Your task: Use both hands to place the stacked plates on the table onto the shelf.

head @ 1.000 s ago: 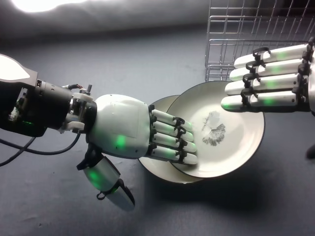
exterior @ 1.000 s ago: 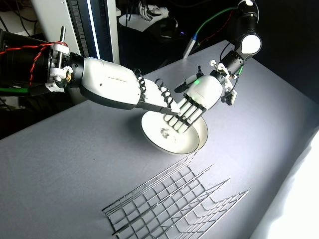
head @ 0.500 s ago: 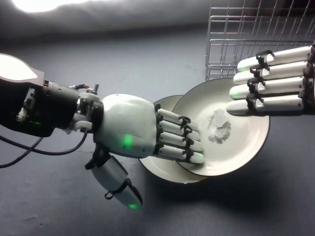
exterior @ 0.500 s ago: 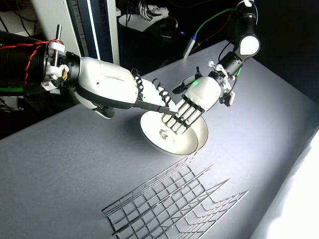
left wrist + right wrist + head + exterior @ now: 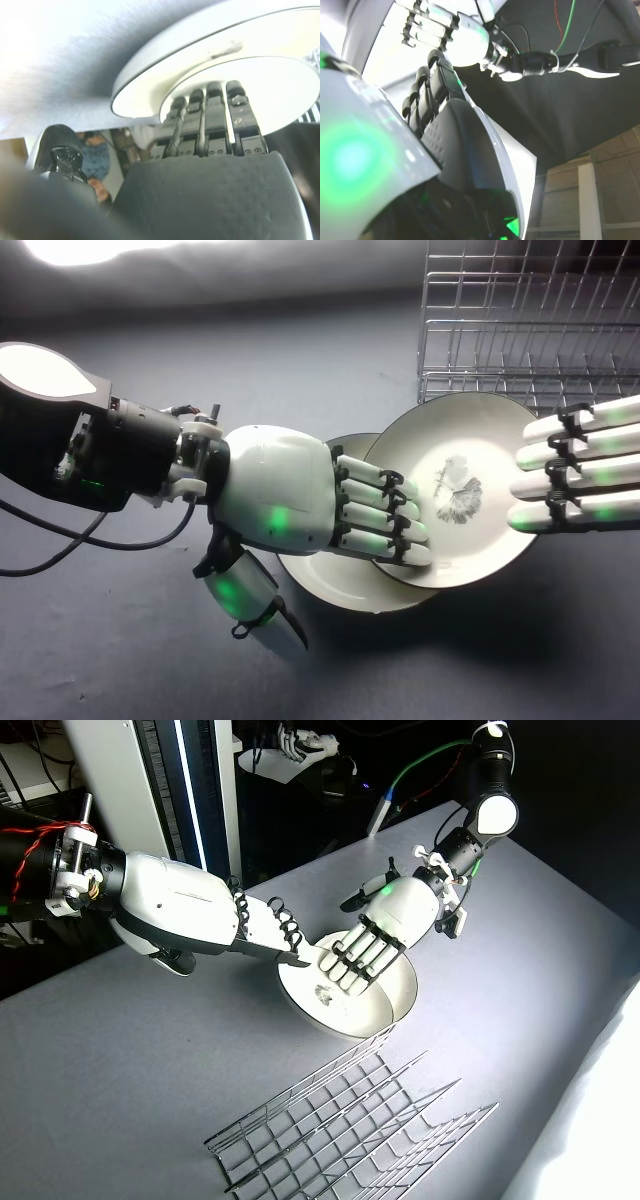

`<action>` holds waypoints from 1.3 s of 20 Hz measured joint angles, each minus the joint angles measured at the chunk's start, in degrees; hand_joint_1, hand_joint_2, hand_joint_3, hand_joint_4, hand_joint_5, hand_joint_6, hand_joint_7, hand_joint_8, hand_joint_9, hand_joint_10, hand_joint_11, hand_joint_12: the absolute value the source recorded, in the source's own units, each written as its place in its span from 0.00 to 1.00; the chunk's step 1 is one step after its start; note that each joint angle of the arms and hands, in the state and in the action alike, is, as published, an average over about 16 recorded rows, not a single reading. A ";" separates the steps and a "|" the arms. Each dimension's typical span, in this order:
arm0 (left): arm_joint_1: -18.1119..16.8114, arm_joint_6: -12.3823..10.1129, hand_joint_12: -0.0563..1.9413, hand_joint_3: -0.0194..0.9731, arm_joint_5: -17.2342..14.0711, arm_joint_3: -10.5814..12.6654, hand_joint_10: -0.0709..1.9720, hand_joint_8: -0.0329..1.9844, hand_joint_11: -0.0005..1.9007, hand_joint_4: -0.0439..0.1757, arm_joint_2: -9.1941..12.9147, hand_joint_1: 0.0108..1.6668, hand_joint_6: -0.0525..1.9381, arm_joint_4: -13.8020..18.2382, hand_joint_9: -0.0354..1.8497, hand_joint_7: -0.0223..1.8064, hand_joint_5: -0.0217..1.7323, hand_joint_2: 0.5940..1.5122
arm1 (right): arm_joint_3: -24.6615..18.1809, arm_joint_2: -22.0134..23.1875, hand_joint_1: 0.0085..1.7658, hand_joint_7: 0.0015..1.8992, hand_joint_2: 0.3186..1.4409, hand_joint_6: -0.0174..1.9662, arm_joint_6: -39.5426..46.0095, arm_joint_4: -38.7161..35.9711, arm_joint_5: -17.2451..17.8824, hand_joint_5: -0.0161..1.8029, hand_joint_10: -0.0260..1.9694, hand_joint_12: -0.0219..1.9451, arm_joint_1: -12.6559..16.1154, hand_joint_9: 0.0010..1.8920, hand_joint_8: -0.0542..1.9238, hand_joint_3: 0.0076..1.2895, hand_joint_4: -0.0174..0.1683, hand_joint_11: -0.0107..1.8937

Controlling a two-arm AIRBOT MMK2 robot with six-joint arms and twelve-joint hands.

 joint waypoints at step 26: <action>-0.42 -0.21 0.03 0.04 -1.06 1.26 0.04 0.01 0.01 0.17 -0.41 0.00 0.01 -0.44 0.03 0.01 0.00 0.51 | 9.90 -13.22 0.65 0.01 0.63 0.02 -0.30 -1.86 -5.33 0.02 0.02 0.04 -1.87 0.01 0.04 0.00 0.12 0.01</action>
